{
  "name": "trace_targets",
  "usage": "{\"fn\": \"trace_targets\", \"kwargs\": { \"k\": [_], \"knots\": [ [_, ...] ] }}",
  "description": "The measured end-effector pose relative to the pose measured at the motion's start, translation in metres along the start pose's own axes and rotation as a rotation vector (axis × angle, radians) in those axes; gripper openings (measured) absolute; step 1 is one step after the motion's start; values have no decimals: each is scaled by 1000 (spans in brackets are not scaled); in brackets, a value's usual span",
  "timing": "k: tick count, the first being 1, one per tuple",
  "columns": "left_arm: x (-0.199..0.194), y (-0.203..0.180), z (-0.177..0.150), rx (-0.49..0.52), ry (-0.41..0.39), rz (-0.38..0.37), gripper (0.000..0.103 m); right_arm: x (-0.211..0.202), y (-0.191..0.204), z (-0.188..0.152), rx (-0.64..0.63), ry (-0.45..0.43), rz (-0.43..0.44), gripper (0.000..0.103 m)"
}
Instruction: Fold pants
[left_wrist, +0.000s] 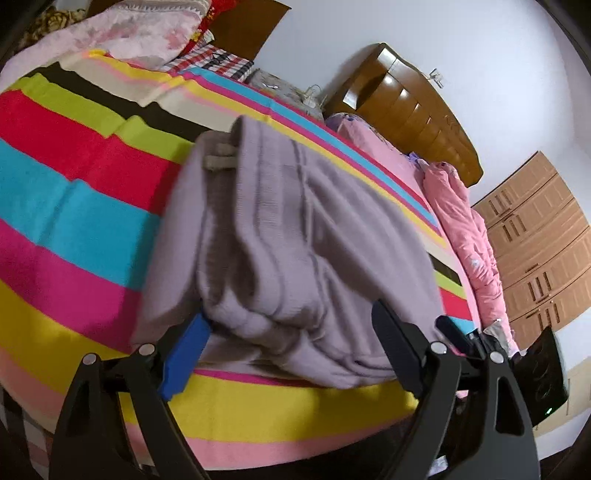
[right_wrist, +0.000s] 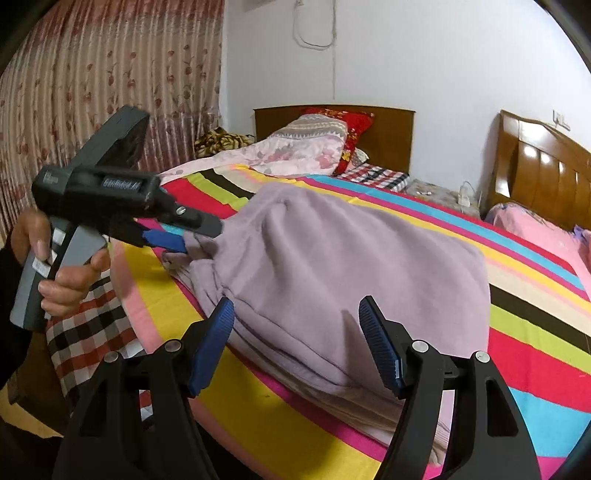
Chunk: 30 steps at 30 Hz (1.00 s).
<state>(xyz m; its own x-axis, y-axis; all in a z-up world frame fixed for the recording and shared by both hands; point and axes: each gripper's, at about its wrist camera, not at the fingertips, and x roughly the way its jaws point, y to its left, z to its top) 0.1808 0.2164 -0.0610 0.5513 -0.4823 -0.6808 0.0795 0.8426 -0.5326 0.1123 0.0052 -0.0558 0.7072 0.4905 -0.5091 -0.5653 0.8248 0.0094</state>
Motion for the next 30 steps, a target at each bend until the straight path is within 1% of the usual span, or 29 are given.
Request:
{"fn": "trace_targets", "kwargs": {
  "k": [2,3,5,7,8,9,10,11,13,15,17,18,19,21,23,24,25,26,27,28,29,30],
  "knots": [
    [7,-1,4,0,15,26,86,-4,-1,-1,0,-21,-16,68],
    [12,2,6,-18,25,29,86,-7,-3,-3,2,-30,-29,68],
    [21,8,10,-57,31,18,86,-19,-12,-6,18,-55,-79,68],
    [25,2,13,-45,21,33,86,-28,-24,-10,38,-62,-140,69],
    [27,-3,13,-35,17,45,84,-34,-32,-14,52,-58,-178,72],
    [30,-6,13,-23,15,69,80,-39,-38,-18,65,-49,-207,75],
    [34,-8,12,-12,15,113,73,-47,-46,-27,77,-28,-235,76],
    [36,-9,10,-3,10,144,71,-51,-51,-33,84,-8,-253,78],
    [36,-12,7,24,-7,169,70,-59,-58,-51,101,43,-291,78],
    [35,-13,4,36,-15,174,70,-61,-60,-67,105,100,-330,78],
    [35,-13,4,36,-16,172,72,-59,-58,-76,105,127,-386,78],
    [36,-15,4,39,-12,173,76,-57,-57,-78,118,129,-409,78],
    [37,-18,4,46,-8,177,78,-57,-59,-78,134,122,-412,78],
    [38,-22,4,50,-6,196,78,-51,-60,-76,150,114,-401,78],
    [39,-25,3,55,-7,216,76,-42,-54,-74,100,130,-415,78],
    [38,-24,3,49,-10,222,69,-41,-55,-72,86,132,-413,78],
    [37,-24,3,48,-6,209,61,-39,-53,-72,73,129,-414,78],
    [36,-23,3,49,-3,189,55,-38,-53,-71,72,125,-424,78],
    [35,-23,3,49,0,167,43,-36,-53,-71,77,122,-434,78],
    [32,-24,3,44,-2,146,35,-33,-53,-71,78,121,-444,78],
    [29,-26,3,48,-10,146,30,-29,-53,-70,75,127,-471,83],
    [25,-30,4,54,-20,146,23,-27,-55,-68,74,120,-502,85]
  ]
}}
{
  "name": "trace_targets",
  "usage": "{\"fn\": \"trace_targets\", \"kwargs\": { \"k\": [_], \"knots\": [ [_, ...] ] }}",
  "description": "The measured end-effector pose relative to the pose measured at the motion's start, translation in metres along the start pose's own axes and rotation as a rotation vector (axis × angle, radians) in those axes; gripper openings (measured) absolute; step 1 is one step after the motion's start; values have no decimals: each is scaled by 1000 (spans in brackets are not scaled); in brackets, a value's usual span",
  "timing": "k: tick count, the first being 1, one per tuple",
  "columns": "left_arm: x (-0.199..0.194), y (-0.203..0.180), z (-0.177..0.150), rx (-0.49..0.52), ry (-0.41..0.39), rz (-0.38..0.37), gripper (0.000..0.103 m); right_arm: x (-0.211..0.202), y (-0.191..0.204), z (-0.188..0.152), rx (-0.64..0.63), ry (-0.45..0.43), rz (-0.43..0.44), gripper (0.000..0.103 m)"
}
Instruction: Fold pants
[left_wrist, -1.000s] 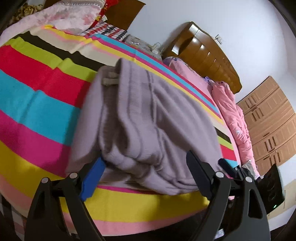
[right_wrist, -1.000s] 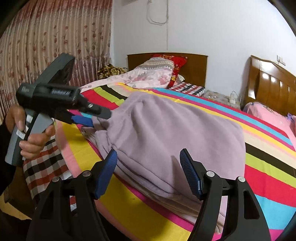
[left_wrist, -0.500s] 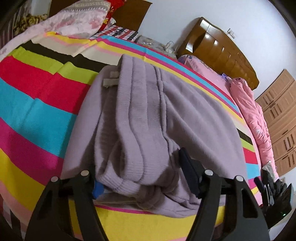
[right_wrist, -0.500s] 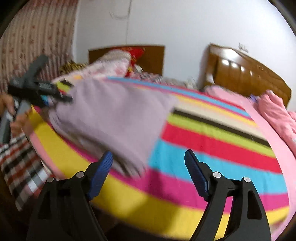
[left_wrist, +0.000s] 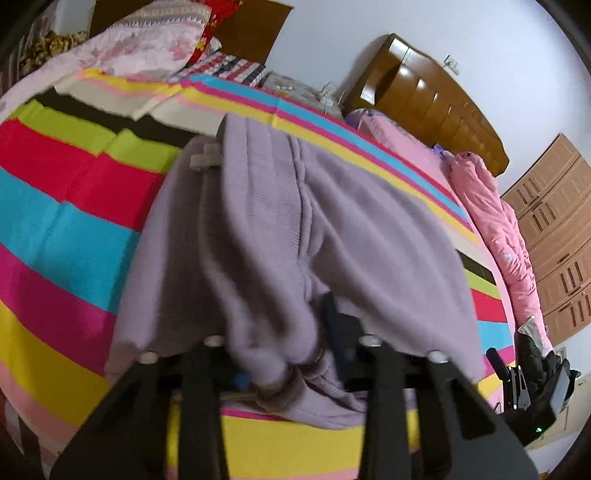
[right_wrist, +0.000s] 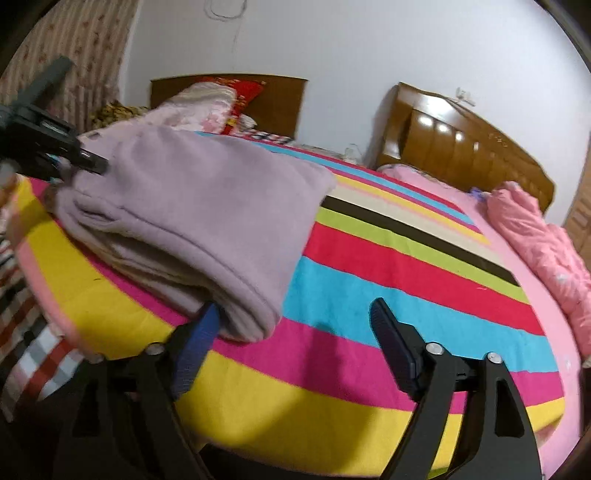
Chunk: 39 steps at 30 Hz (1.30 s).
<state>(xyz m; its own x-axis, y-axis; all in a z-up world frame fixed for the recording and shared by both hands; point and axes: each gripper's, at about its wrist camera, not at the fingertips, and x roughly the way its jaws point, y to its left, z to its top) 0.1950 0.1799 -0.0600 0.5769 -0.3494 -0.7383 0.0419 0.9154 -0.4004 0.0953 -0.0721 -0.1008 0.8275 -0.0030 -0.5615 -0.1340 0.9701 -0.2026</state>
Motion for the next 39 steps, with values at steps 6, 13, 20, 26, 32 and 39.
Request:
{"fn": "trace_targets", "kwargs": {
  "k": [6,13,20,26,32,39],
  "knots": [
    [-64,-38,42,65,-115,-263,20,1,20,7,-81,-13,-127,85],
    [-52,52,23,-75,-95,-203,21,8,23,6,-104,26,-183,86],
    [-15,94,-15,-233,-108,-263,22,12,16,5,-67,40,-145,88],
    [-52,91,-17,-218,-181,-103,54,2,9,6,-68,60,-28,83],
    [-112,12,2,145,-383,61,86,-29,-8,35,120,-28,392,79],
    [-13,-18,7,235,-85,68,80,29,53,88,59,42,371,57]
  ]
}}
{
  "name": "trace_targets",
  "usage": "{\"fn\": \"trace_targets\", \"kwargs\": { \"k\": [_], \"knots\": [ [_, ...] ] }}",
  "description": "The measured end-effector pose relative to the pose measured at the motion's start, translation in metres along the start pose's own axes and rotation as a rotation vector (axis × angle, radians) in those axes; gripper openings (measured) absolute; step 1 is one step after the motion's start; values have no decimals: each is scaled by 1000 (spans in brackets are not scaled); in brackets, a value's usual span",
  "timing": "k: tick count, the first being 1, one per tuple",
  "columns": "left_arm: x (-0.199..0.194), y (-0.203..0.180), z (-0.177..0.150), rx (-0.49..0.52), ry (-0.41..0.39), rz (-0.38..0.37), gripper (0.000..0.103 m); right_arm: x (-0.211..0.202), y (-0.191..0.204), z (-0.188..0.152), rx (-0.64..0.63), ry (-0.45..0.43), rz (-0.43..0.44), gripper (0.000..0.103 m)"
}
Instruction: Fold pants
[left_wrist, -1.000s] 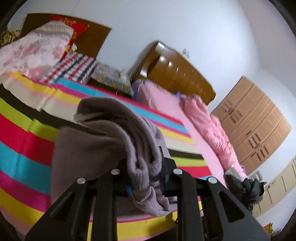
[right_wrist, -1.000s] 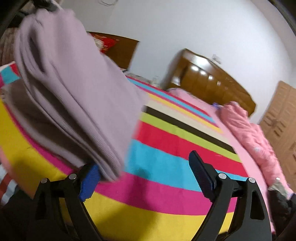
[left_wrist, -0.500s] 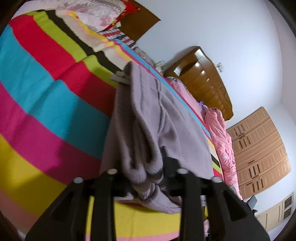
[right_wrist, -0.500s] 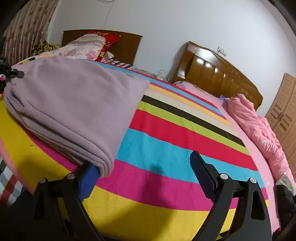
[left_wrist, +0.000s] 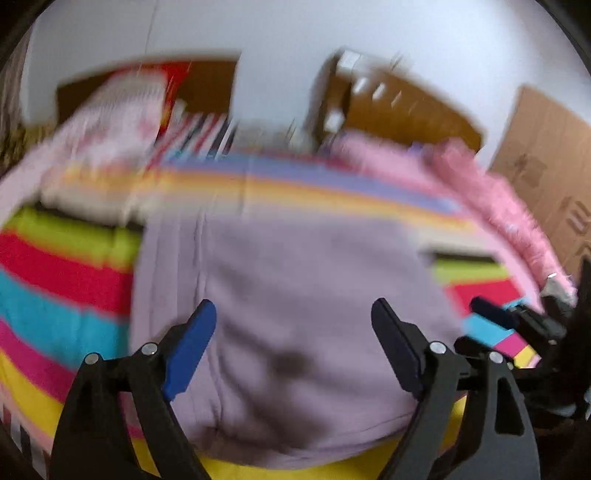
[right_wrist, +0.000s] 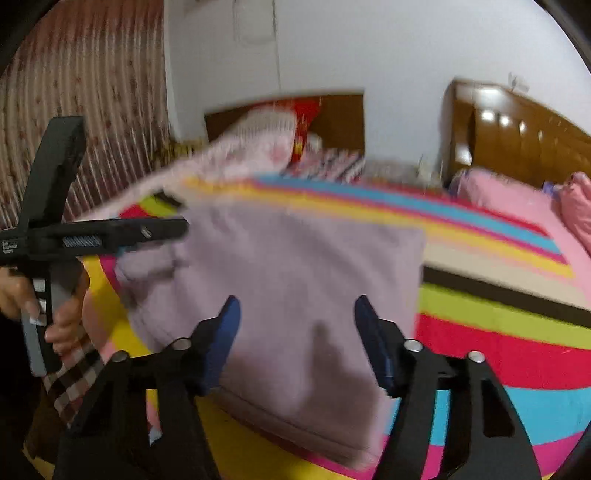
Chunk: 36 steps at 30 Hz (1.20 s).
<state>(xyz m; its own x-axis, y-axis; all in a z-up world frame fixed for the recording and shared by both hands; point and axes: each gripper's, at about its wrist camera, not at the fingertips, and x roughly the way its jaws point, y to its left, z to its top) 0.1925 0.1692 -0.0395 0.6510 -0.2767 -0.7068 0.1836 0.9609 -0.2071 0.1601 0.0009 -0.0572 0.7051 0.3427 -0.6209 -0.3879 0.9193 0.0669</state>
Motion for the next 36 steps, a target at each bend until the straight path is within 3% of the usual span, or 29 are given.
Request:
{"fn": "trace_targets", "kwargs": {
  "k": [1,2,4,7,9,13,15,18,20,22,24,26,30,32,36],
  "knots": [
    [9,8,-13,-24,39,16,76,12,5,-7,-25,60,2,58],
    [7,16,-24,-19,10,-4,77,23,12,-19,-78,109,1,58],
    [0,27,-31,-32,-2,-72,76,19,17,-33,-131,54,-27,58],
    [5,41,-18,-109,3,-143,76,21,5,-29,-59,78,35,59],
    [11,45,-19,-117,1,-152,76,25,5,-25,-98,102,47,60],
    [10,30,-21,-72,-17,-97,76,21,-8,-5,-76,187,163,61],
    [10,24,-22,-45,-21,-62,76,12,-24,14,-47,141,191,64],
    [13,17,-23,-16,-26,-12,76,27,-61,61,15,44,145,78],
    [14,14,-25,-4,-30,13,76,57,-83,87,54,24,165,80],
    [15,12,-26,-1,-33,29,76,103,-97,103,74,101,193,80],
    [15,12,-26,2,-36,38,76,150,-114,107,88,207,101,78],
    [15,12,-27,5,-39,41,76,167,-130,105,158,220,105,76],
    [17,14,-28,9,-38,40,76,132,-135,117,241,119,72,79],
    [16,12,-29,16,-40,46,76,101,-121,108,209,69,99,83],
    [17,7,-32,40,-49,69,76,60,-80,80,64,61,118,85]
  ]
}}
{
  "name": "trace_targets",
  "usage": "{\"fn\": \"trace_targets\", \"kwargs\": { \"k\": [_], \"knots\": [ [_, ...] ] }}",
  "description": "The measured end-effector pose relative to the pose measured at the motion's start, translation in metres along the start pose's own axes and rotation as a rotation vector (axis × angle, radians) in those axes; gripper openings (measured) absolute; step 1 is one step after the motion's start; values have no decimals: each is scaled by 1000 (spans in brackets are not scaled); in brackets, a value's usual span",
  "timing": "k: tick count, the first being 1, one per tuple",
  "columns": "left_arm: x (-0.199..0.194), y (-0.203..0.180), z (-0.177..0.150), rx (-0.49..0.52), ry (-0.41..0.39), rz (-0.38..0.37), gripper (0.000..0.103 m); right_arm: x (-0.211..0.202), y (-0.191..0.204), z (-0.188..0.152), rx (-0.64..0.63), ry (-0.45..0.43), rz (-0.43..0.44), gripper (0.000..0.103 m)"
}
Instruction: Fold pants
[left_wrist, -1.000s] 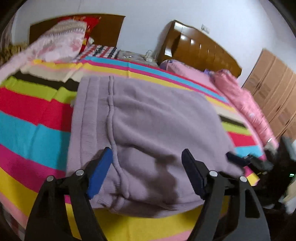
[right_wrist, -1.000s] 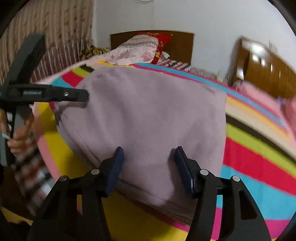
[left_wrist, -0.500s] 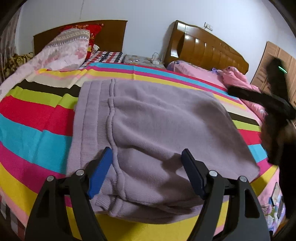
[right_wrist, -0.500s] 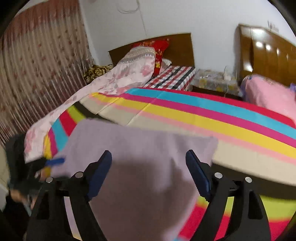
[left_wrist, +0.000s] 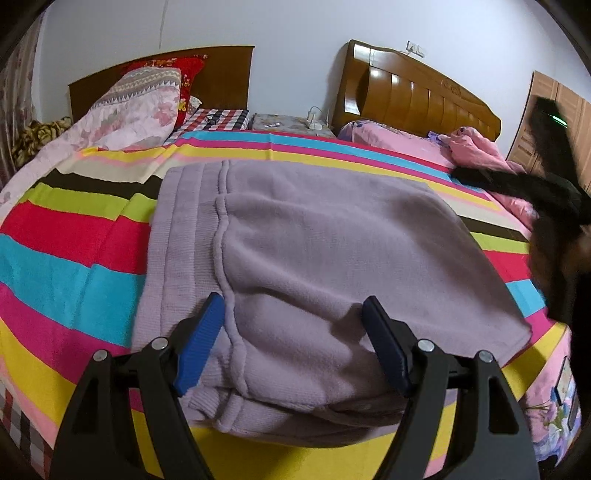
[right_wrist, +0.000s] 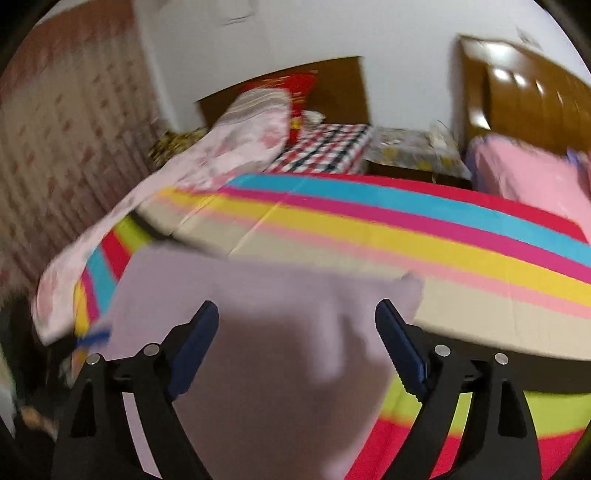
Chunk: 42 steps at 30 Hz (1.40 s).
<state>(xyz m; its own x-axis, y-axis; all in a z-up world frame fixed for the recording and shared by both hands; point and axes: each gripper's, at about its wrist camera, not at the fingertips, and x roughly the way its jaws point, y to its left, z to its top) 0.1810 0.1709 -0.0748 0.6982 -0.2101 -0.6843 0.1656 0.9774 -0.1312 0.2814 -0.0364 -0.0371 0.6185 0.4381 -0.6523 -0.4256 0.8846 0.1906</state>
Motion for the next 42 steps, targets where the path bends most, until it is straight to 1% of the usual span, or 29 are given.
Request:
{"fn": "trace_targets", "kwargs": {
  "k": [1,3,6,9,10,11,13,15,17,19,20,21,22,23,24,26,30,33,34,35,36,37,38,39,41,42],
  "knots": [
    [0,-1,0,5,-1,6,76,-5,18,-15,-47,14,-7,85],
    [2,-2,0,14,-3,18,77,-18,37,-38,-103,18,-50,85],
    [3,-5,-1,28,-5,37,77,-20,69,-70,-178,31,-118,85],
    [3,-7,-2,35,-5,47,77,-9,84,-89,-217,59,-167,87],
    [3,-6,-2,38,-7,46,77,-8,85,-94,-216,52,-184,88],
    [3,-7,-3,40,-9,47,77,-8,83,-96,-187,48,-183,88],
    [3,-6,-3,41,-12,48,77,-9,75,-95,-132,65,-159,88],
    [3,-6,-3,42,-13,49,77,-11,77,-95,-160,73,-171,88],
    [3,-5,-4,42,-16,49,77,-18,77,-92,-159,49,-199,88],
    [3,-6,-4,46,-19,54,77,-29,84,-94,-136,3,-189,88],
    [3,-7,-5,48,-21,57,77,-29,87,-96,-131,-1,-174,88],
    [3,-8,-6,50,-22,61,77,-23,91,-101,-146,28,-168,88],
    [3,-9,-6,53,-22,63,77,-17,93,-106,-164,56,-181,88],
    [3,-10,-6,58,-22,68,77,-12,93,-111,-173,51,-194,88],
    [3,-12,-7,64,-22,73,77,-13,90,-114,-154,30,-186,88],
    [3,-13,-7,71,-22,75,77,-12,87,-110,-140,45,-164,89],
    [2,-13,-7,65,-26,66,77,-10,87,-107,-163,62,-154,89],
    [-13,1,-7,-16,-56,-18,77,-11,86,-111,-160,47,-141,89],
    [-23,14,-6,-90,-70,-74,77,-11,85,-112,-159,47,-142,89],
    [-30,27,-4,-161,-79,-111,77,-11,86,-111,-161,51,-143,89],
    [-36,38,-3,-220,-83,-116,77,-11,86,-109,-161,65,-138,89],
    [-43,49,3,-258,-86,-79,77,-11,86,-107,-160,78,-133,89],
    [-48,53,9,-253,-93,-49,77,-13,85,-105,-158,81,-129,88],
    [-54,54,15,-232,-106,-25,78,-17,85,-100,-142,67,-125,88],
    [-66,53,27,-177,-136,35,81,-23,91,-90,-134,20,-116,88],
    [-69,52,28,-165,-143,46,83,-25,100,-84,-153,-5,-97,88]
  ]
}}
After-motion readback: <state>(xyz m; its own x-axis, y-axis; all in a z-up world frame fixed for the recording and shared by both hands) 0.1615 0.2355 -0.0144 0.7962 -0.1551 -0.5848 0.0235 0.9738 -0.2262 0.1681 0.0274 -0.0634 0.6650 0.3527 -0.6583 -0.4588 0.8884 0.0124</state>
